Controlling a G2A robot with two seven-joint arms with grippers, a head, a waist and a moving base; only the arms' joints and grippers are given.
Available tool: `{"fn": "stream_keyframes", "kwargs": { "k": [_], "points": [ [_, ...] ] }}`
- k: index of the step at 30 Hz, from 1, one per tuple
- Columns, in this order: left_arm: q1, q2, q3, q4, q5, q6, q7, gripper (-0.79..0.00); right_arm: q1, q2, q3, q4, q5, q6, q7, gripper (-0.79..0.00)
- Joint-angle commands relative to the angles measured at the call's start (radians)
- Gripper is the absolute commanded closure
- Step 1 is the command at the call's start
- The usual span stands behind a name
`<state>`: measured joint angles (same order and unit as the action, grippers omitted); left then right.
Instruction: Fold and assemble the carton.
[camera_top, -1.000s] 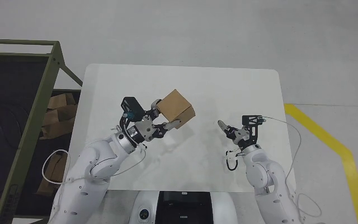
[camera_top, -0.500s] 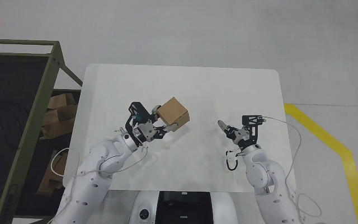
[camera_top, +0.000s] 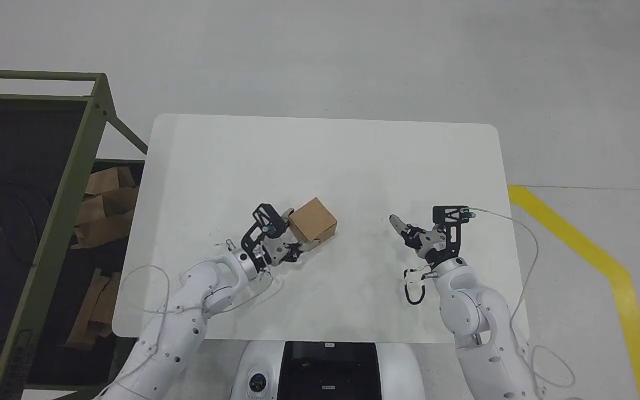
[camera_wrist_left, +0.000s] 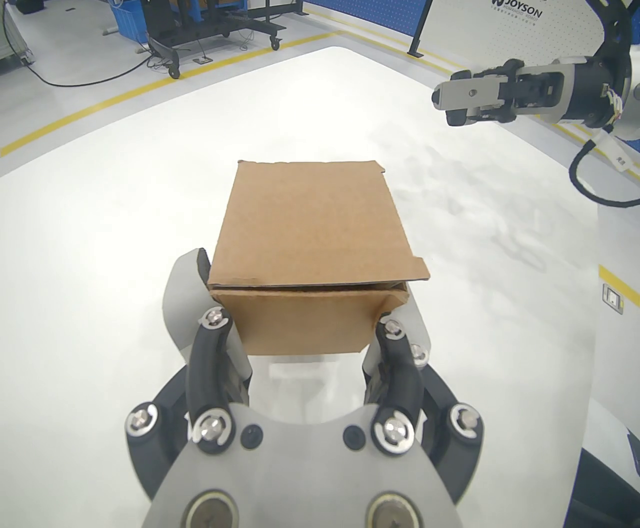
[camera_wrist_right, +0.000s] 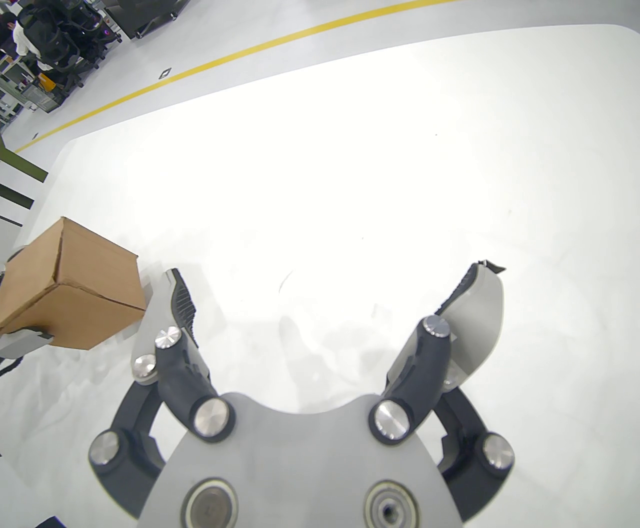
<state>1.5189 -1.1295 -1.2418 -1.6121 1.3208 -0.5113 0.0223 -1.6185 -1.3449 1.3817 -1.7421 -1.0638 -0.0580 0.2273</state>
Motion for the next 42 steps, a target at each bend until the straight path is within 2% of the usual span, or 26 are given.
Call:
{"fn": "stream_keyframes", "kwargs": {
  "k": [1,3,5,6,9,12,14,19,24,28,34,42],
  "points": [
    [-0.001,0.000,0.002,0.010,0.003,-0.005,0.011,-0.018,0.000,0.000,0.000,0.000,0.000,0.000,0.000,-0.785],
    [-0.003,0.001,0.005,0.018,0.014,-0.013,0.024,-0.108,0.000,0.000,0.000,0.000,0.000,0.000,0.000,-0.785],
    [-0.003,0.001,0.006,0.026,0.019,-0.015,0.032,-0.126,0.000,0.000,0.000,0.000,0.000,0.000,0.000,-0.785],
    [-0.004,0.002,0.007,0.030,0.020,-0.017,0.033,-0.160,0.000,0.000,0.000,0.000,0.000,0.000,0.000,-0.785],
    [-0.009,0.002,0.010,0.038,0.023,-0.024,0.032,-0.351,0.000,0.000,0.000,0.000,0.000,0.000,0.000,-0.785],
    [-0.013,0.003,0.013,0.043,0.030,-0.032,0.034,-0.465,0.000,0.000,0.000,0.000,0.000,0.000,0.000,-0.785],
    [-0.016,0.004,0.014,0.046,0.036,-0.038,0.038,-0.588,0.000,0.000,0.000,0.000,0.000,0.000,0.000,-0.785],
    [-0.019,0.005,0.015,0.051,0.037,-0.040,0.043,-0.637,0.000,0.000,0.000,0.000,0.000,0.000,0.000,-0.785],
    [-0.022,0.005,0.014,0.057,0.031,-0.040,0.045,-0.739,0.000,0.000,0.000,0.000,0.000,0.000,0.000,-0.785],
    [-0.020,0.006,0.013,0.057,0.028,-0.040,0.046,-0.785,0.000,0.000,0.000,0.000,0.000,0.000,0.000,-0.785],
    [-0.008,0.010,0.001,0.038,0.018,-0.041,0.042,-0.785,0.000,0.000,0.000,0.000,0.000,0.000,0.000,-0.785],
    [0.046,0.020,-0.045,-0.030,-0.011,-0.062,0.070,-0.785,0.001,0.001,-0.001,0.004,0.005,0.000,-0.011,-0.785]
  ]
}}
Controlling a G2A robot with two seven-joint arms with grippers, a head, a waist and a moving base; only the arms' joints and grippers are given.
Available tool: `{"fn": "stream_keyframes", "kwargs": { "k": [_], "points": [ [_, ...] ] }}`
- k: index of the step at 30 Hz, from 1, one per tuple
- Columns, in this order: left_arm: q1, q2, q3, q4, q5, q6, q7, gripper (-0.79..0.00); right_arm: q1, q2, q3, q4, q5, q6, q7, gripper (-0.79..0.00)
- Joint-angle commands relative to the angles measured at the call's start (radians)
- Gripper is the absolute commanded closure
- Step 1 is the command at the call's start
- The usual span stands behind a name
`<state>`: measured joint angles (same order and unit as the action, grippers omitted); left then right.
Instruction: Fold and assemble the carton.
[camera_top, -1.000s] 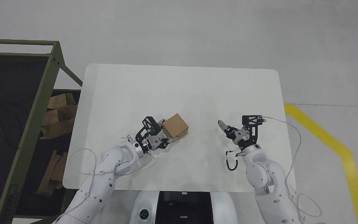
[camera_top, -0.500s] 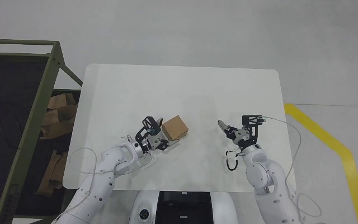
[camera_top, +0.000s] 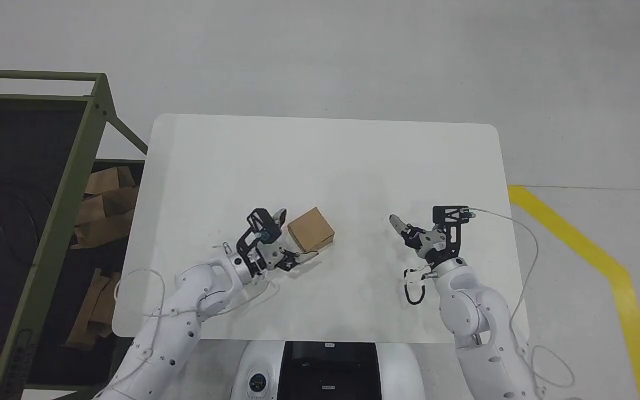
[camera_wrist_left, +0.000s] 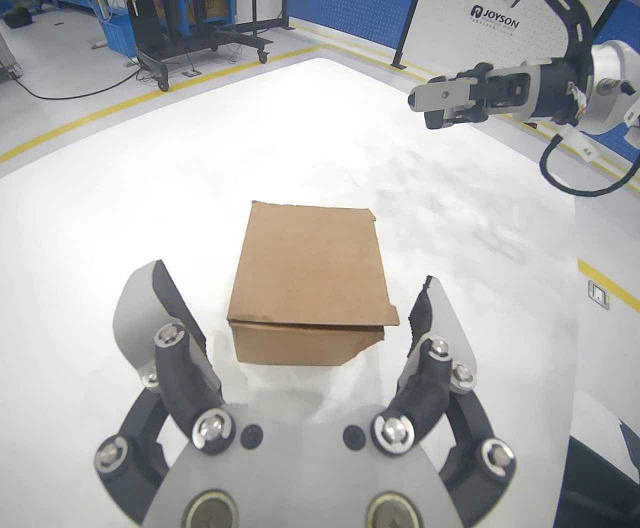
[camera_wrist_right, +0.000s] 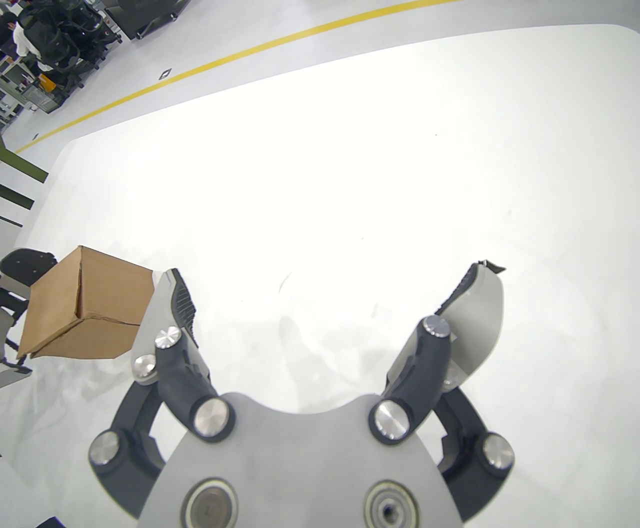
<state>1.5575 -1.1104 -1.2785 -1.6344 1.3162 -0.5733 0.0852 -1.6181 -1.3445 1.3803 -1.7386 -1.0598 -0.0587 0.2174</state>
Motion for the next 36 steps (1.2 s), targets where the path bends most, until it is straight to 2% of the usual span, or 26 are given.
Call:
{"fn": "stream_keyframes", "kwargs": {
  "k": [1,7,16,26,36],
  "points": [
    [0.015,0.002,-0.017,-0.013,-0.019,0.003,0.018,-0.785,0.001,0.001,0.001,-0.001,0.000,0.002,-0.003,-0.785],
    [0.028,-0.004,-0.037,-0.004,-0.083,0.114,0.032,-0.785,-0.005,0.003,0.003,-0.004,0.002,0.004,-0.009,-0.785],
    [-0.014,-0.015,0.011,0.043,-0.078,0.175,-0.019,-0.785,-0.021,0.007,0.013,-0.010,0.007,0.003,-0.015,-0.785],
    [-0.014,-0.015,0.010,0.048,-0.081,0.163,-0.026,-0.785,-0.019,0.009,0.002,-0.016,0.001,0.010,-0.014,-0.785],
    [0.005,-0.012,-0.007,0.010,-0.096,0.142,-0.007,-0.785,-0.016,0.011,-0.004,-0.018,0.000,0.016,-0.013,-0.785]
  ]
}}
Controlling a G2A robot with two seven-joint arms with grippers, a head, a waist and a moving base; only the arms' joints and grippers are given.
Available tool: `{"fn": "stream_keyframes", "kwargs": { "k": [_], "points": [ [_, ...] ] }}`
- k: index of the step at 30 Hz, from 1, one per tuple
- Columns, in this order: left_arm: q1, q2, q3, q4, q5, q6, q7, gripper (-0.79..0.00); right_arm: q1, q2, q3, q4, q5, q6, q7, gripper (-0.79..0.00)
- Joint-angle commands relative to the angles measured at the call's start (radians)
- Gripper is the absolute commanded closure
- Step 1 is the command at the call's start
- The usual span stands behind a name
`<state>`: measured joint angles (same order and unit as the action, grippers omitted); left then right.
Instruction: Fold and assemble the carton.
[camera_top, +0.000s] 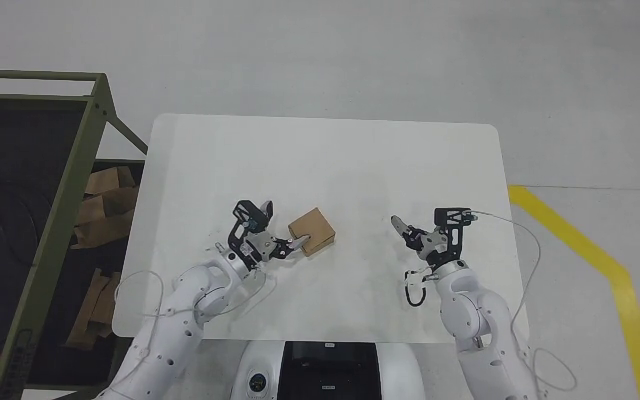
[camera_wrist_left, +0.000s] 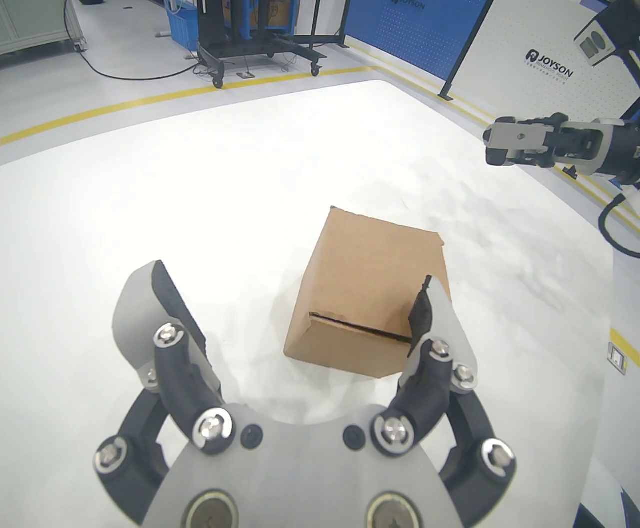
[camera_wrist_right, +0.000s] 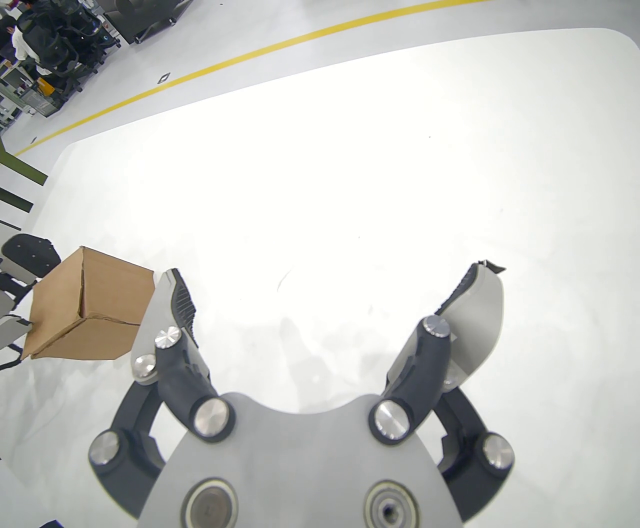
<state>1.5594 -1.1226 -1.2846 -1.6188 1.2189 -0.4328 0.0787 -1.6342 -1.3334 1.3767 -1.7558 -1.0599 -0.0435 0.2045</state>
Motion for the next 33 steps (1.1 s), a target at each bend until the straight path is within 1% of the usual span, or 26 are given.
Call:
{"fn": "stream_keyframes", "kwargs": {
  "k": [1,7,14,18,25,31,33],
  "points": [
    [0.006,0.001,-0.003,-0.013,0.003,0.004,0.000,-0.785,0.000,0.001,0.000,-0.001,0.000,0.000,0.001,-0.785],
    [0.030,0.002,-0.018,-0.053,0.004,0.018,0.025,-0.785,0.000,0.002,0.000,-0.002,0.001,0.000,0.002,-0.785],
    [0.083,0.002,-0.051,-0.093,-0.027,0.064,0.116,-0.785,0.009,0.005,0.010,0.008,0.013,-0.003,0.001,-0.785],
    [0.120,-0.001,-0.072,-0.108,-0.050,0.119,0.192,-0.785,0.013,0.005,0.021,0.017,0.033,0.002,-0.013,-0.785],
    [0.181,-0.010,-0.112,-0.132,-0.101,0.261,0.291,-0.785,0.032,0.003,0.016,0.036,0.066,0.022,-0.031,-0.785],
    [0.213,-0.019,-0.141,-0.150,-0.162,0.360,0.303,-0.785,0.063,-0.001,0.003,0.073,0.090,0.050,-0.029,-0.785],
    [0.218,-0.021,-0.142,-0.157,-0.177,0.368,0.297,-0.785,0.066,-0.001,0.001,0.076,0.091,0.053,-0.026,-0.785]
  ]
}}
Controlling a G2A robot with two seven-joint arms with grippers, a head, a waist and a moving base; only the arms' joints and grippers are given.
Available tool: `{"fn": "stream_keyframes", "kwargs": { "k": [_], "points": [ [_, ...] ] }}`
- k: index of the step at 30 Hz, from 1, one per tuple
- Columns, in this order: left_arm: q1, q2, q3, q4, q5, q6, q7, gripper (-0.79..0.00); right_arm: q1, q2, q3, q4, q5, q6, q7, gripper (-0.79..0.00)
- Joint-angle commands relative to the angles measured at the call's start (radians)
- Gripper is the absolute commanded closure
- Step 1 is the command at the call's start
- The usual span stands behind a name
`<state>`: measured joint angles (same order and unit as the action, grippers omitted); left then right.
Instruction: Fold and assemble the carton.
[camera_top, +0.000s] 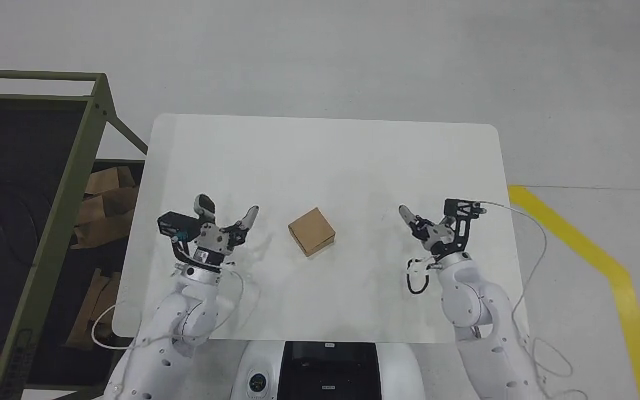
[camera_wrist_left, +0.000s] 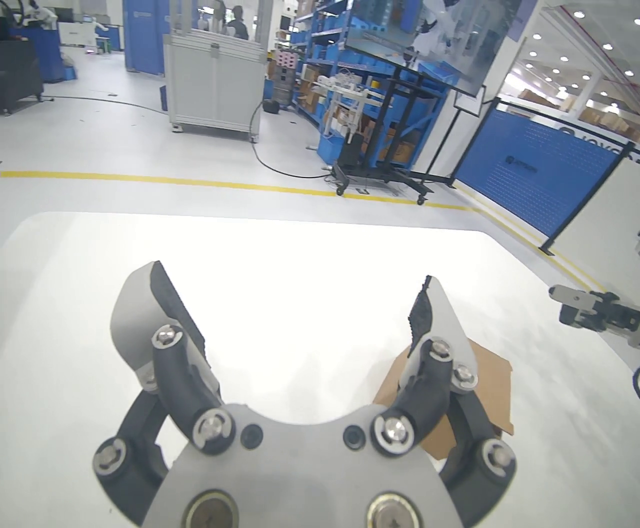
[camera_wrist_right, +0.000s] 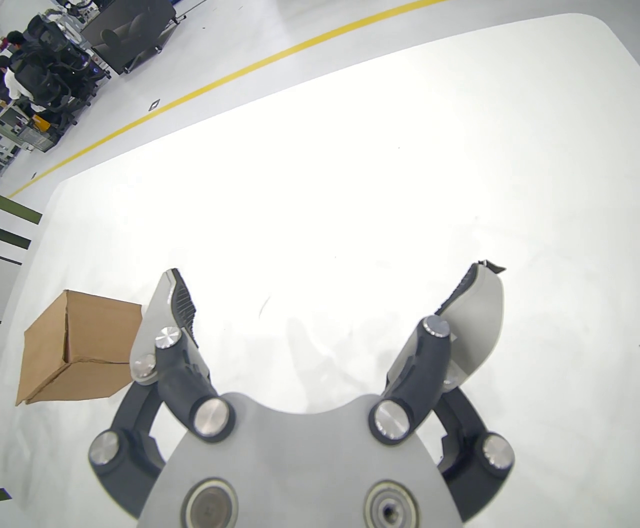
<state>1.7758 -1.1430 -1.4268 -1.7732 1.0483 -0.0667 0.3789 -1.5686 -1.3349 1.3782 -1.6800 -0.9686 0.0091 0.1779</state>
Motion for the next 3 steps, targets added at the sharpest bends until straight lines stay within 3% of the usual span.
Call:
{"fn": "stream_keyframes", "kwargs": {
  "k": [1,3],
  "points": [
    [0.002,-0.001,0.000,-0.003,-0.006,0.002,-0.003,-0.785,0.000,0.000,0.000,0.000,0.000,0.000,0.000,-0.785],
    [0.002,-0.001,0.000,-0.003,-0.007,0.003,-0.003,-0.784,0.000,0.000,0.000,0.000,0.000,0.001,0.001,-0.785]
  ]
}}
